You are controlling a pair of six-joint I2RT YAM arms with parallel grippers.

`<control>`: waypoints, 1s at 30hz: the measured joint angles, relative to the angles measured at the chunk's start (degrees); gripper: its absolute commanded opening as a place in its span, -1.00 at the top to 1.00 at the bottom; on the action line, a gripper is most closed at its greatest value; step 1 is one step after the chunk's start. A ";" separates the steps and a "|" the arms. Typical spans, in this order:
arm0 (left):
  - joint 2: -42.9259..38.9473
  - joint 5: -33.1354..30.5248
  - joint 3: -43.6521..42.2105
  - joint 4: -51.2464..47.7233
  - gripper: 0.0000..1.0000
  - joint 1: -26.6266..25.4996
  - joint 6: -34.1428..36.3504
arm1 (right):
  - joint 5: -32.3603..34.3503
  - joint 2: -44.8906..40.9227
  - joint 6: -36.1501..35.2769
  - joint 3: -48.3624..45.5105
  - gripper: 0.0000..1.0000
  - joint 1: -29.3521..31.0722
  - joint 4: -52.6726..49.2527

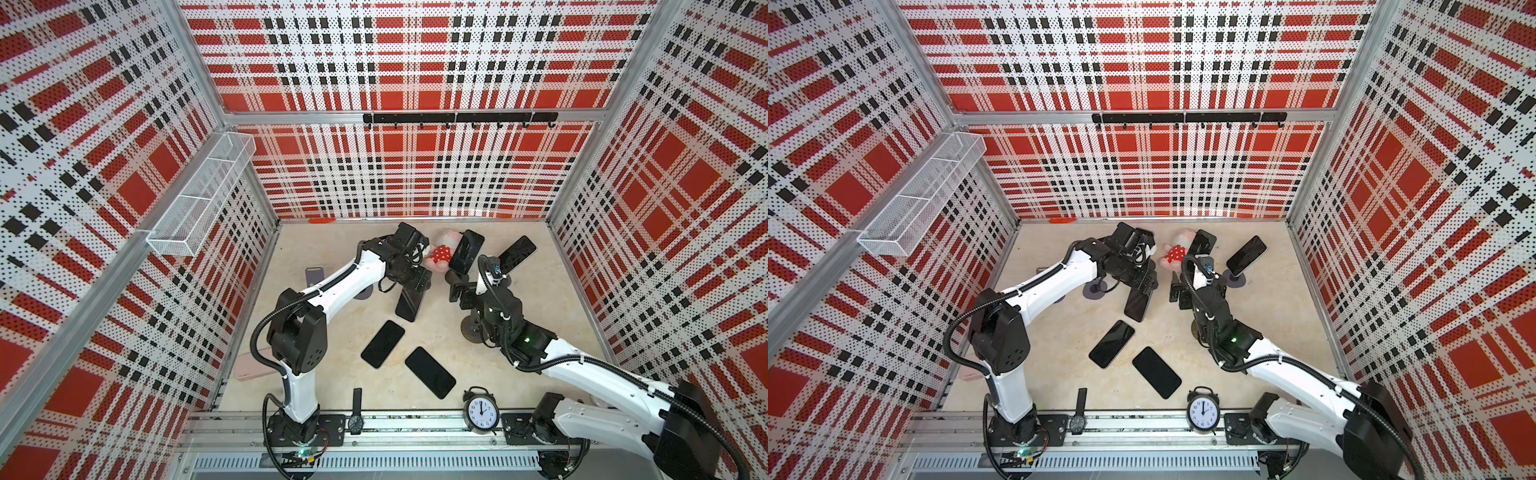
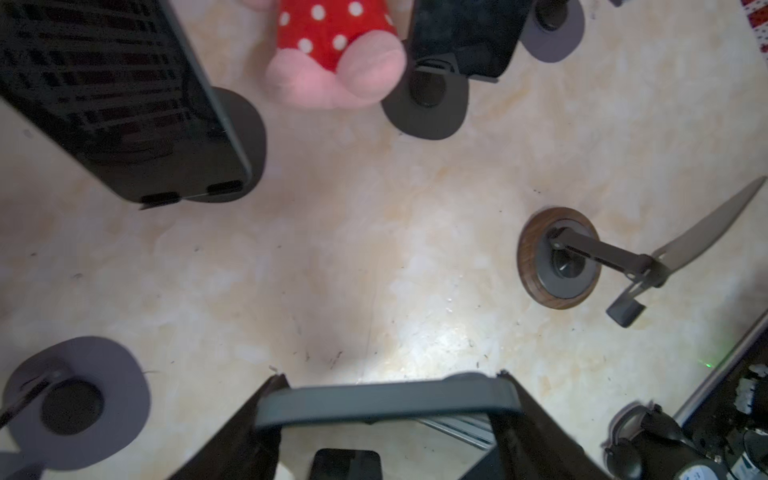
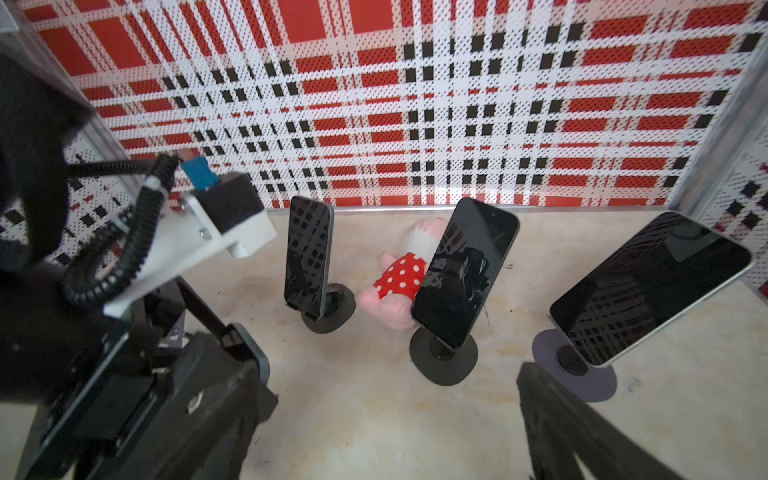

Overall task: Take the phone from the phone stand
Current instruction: 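Carry the black phone toward the robot and lower it to the table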

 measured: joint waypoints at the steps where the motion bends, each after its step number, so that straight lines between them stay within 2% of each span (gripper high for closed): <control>1: 0.63 0.48 -0.02 0.59 -0.12 -0.50 -0.20 | 0.87 -0.87 -0.37 -0.28 -1.00 -0.17 0.15; 7: 5.14 1.75 -0.02 2.34 -0.12 -2.78 -0.48 | 3.98 -4.33 -1.46 -2.82 -0.99 -0.96 1.09; 13: 9.66 0.44 1.22 2.14 -0.12 -4.94 -1.27 | 4.83 -4.44 -1.90 -3.41 -1.00 -1.09 1.60; 30: 14.69 -1.18 4.22 1.01 -0.13 -8.09 -1.75 | 7.52 -6.95 -2.10 -6.05 -1.00 -1.25 4.44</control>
